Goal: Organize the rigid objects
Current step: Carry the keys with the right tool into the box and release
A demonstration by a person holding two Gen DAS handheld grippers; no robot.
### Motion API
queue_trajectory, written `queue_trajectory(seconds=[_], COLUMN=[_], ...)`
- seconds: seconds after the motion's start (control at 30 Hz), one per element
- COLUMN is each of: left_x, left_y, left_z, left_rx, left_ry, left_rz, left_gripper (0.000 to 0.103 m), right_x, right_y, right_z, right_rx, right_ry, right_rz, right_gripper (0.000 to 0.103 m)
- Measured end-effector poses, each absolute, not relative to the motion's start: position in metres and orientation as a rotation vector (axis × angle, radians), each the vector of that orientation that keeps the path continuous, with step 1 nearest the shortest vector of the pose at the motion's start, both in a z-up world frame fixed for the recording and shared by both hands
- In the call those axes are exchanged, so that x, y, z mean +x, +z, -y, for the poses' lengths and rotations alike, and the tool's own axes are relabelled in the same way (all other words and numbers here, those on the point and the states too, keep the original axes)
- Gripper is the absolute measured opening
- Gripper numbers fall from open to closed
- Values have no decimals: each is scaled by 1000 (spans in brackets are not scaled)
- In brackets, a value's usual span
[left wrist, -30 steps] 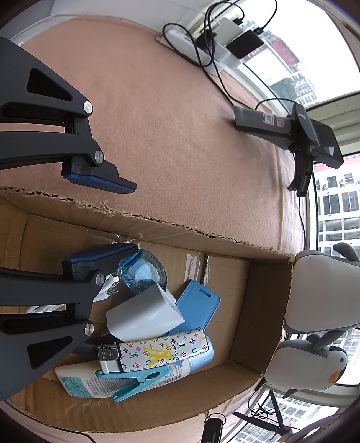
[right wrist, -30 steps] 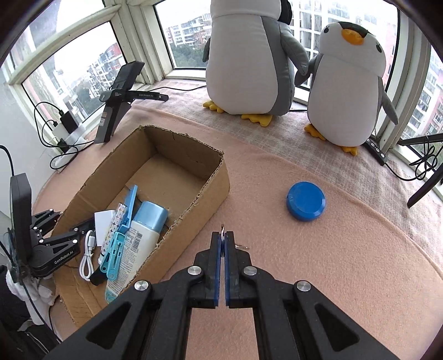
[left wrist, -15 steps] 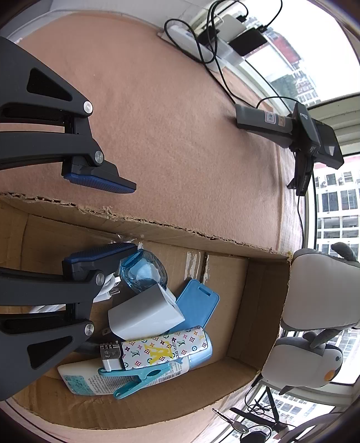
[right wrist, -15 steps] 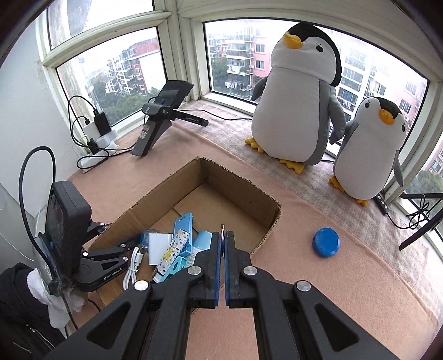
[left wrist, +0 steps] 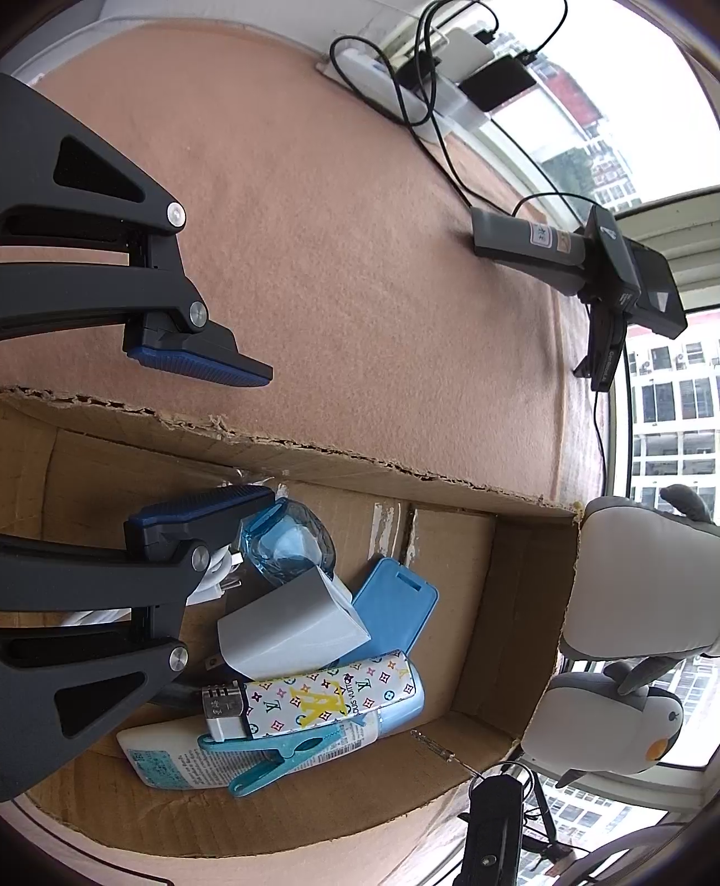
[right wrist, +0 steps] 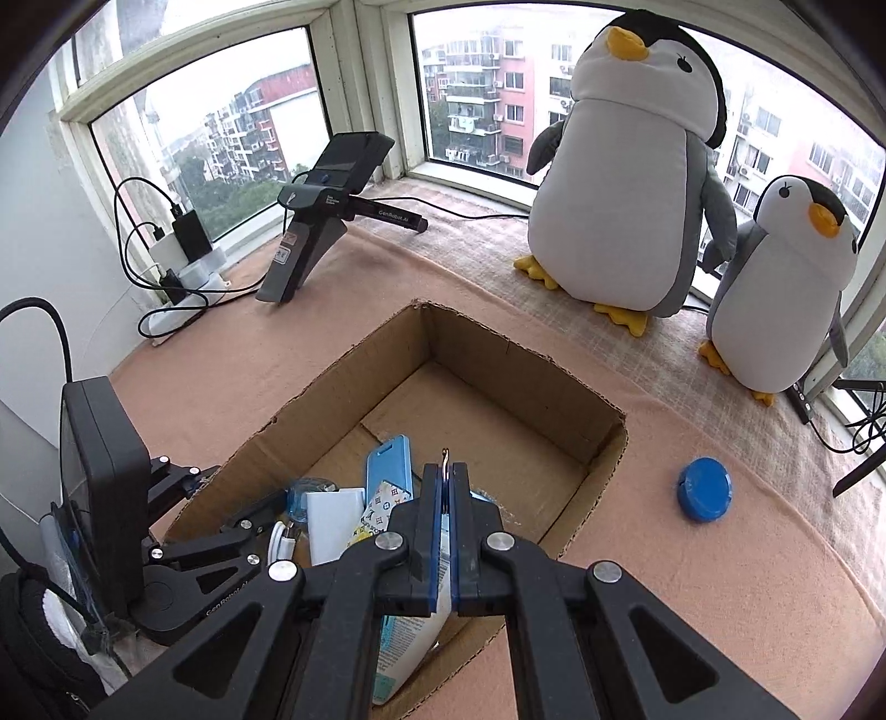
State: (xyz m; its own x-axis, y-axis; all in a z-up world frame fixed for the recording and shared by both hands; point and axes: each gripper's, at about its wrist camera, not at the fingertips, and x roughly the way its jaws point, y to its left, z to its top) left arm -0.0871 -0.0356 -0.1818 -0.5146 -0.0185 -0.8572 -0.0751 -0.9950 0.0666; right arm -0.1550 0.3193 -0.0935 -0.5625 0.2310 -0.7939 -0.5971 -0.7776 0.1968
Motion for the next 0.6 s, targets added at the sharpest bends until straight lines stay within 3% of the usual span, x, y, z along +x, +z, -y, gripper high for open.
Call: queue_trajectory(seconds=[0.23,0.3,0.37,0.4,0.6], left_x=[-87,-87,-87,-87,-87], left_y=[-182,-182,-182,-181,-181], left_z=[35,36,36,36,36], left_rx=[-1530,-1530,-1530,-1530,-1530], left_ry=[2702,2702,2702,2702,2702], left_rz=[-150,-152,-151,-151,-153], left_gripper=[36,36,36,36,36], right_x=[-158,-159,-158,-157,-153], right_y=[-103,-104,-103,-101,-99], right_z=[-330,-332,-332,-331,-331], right_rx=[-1102,-1107,-1090,-1076,-1059], right_ry=[2293,2295,2294,2297,2289], right_rz=[-619,-629,-616,-602,-594], right_gripper=[2,12,49,55,60])
